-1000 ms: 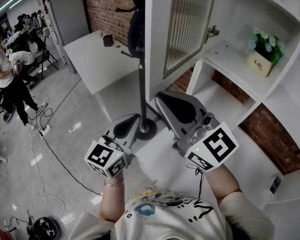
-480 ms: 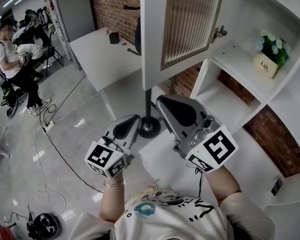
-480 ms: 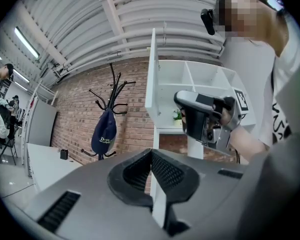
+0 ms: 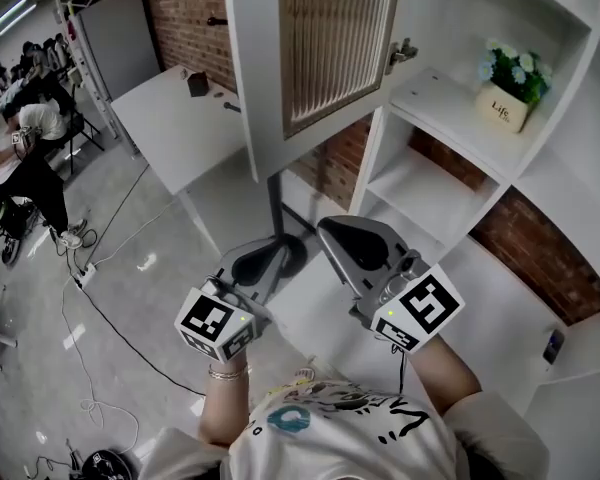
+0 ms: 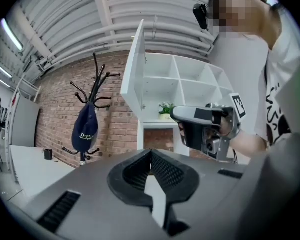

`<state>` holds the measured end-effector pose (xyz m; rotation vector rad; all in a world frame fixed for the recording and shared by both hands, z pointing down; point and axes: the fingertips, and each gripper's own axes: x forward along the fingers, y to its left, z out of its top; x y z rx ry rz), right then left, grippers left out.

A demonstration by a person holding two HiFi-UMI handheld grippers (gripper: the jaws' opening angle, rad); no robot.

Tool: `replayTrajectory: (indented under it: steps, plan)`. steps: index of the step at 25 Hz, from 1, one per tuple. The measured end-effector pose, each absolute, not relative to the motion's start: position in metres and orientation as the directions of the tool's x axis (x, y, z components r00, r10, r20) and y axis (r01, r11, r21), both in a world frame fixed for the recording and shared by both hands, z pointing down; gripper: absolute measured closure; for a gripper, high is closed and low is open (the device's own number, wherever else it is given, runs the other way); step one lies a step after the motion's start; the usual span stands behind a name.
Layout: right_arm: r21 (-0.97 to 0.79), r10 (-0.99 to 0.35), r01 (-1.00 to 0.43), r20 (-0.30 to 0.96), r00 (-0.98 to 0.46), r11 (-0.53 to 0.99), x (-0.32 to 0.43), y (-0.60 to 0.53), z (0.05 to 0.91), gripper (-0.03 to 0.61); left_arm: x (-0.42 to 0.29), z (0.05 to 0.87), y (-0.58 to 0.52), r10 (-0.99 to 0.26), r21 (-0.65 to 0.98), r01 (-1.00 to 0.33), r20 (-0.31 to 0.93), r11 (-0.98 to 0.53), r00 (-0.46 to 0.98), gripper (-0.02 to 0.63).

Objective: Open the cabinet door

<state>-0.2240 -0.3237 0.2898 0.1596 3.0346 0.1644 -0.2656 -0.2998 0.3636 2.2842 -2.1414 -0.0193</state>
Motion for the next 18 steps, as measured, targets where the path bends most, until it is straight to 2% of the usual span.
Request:
replayTrajectory:
  steps: [9, 18]
  plan:
    - [0.08, -0.081, -0.081, -0.004, -0.997, 0.994, -0.169, -0.364, 0.334, 0.546, -0.213, 0.383, -0.346, -0.965, 0.003, -0.967, 0.061, -0.256, 0.256, 0.598]
    - [0.001, -0.331, -0.332, 0.078, -0.94, 0.943, -0.083, -0.407, 0.374, 0.546, -0.142, 0.408, -0.388, -0.888, 0.044, -0.893, 0.098, -0.447, 0.45, 0.598]
